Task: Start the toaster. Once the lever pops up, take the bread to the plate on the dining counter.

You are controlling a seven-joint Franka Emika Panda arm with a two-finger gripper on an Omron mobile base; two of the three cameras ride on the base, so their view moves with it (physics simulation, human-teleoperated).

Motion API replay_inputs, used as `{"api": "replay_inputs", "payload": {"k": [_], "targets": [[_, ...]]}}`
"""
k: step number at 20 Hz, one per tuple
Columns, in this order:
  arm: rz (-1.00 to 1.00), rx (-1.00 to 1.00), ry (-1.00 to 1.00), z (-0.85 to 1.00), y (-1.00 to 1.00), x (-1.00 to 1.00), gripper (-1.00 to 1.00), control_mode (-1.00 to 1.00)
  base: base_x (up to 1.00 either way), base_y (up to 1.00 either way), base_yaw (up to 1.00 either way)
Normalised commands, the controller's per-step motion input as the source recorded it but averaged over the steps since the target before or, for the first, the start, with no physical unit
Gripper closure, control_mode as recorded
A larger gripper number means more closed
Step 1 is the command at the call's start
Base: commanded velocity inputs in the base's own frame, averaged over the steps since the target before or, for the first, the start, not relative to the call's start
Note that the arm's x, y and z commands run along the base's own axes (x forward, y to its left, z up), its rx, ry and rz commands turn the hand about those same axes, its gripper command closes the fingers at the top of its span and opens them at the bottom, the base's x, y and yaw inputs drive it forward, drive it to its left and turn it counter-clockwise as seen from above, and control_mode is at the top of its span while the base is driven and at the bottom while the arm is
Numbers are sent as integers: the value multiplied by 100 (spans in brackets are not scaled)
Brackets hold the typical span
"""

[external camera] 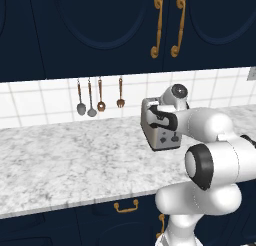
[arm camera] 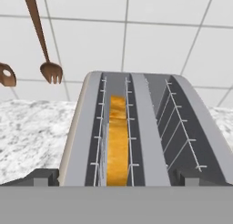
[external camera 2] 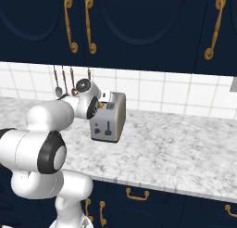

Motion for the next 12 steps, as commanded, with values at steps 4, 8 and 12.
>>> {"api": "replay_inputs", "payload": {"k": [4, 8, 12], "targets": [[0, 0, 0, 10, 0, 0, -100, -100, 0, 0, 0], [-1, 0, 0, 16, 0, 0, -100, -100, 0, 0, 0], [-1, 0, 0, 3, 0, 0, -100, -100, 0, 0, 0]]}}
